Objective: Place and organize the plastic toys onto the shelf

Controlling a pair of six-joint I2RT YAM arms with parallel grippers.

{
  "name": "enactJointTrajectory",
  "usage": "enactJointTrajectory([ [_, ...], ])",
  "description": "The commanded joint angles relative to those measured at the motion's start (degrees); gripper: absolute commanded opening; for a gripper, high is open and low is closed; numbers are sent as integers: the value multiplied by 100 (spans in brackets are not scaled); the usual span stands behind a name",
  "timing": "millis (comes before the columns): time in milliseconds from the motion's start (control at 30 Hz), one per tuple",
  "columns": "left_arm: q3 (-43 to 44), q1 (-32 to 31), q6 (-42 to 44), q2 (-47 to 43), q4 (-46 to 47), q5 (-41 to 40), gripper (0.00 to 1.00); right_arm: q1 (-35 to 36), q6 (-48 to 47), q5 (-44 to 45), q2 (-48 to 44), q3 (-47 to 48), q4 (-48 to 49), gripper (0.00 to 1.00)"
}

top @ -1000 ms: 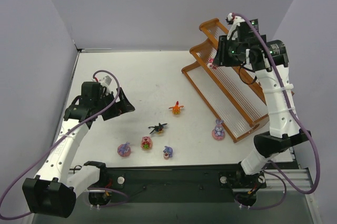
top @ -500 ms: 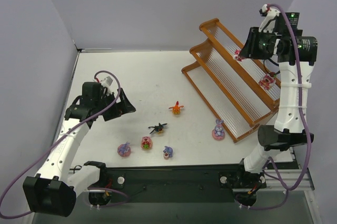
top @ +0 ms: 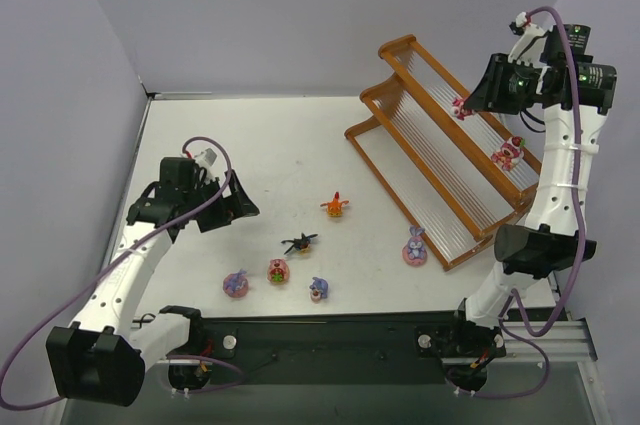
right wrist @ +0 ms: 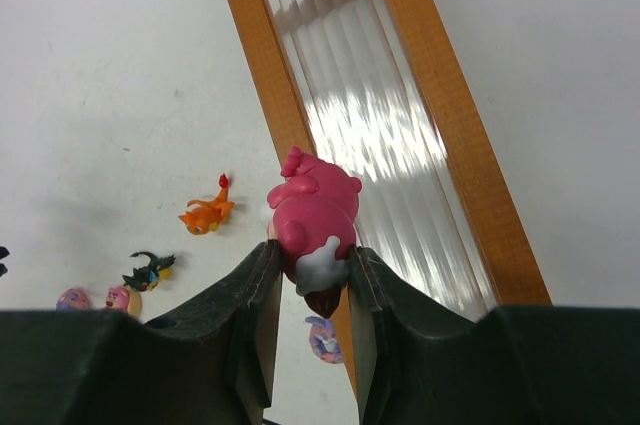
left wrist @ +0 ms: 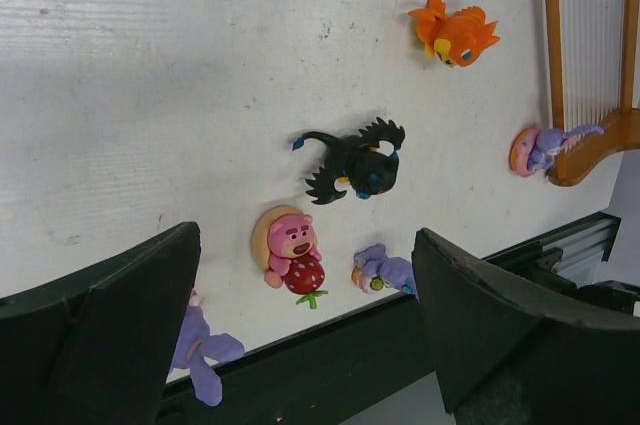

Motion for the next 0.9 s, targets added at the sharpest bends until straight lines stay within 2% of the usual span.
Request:
enactJointTrajectory([
  [0,63,34,43,55,202,87,97,-2,-224,73,19,195,-123,0],
  [367,63,34,60,196,202,104,97,59,-391,452,37,300,-263,0],
  [867,72,34,104,249,140,113,97,121,-268,768,-16,-7,-483,0],
])
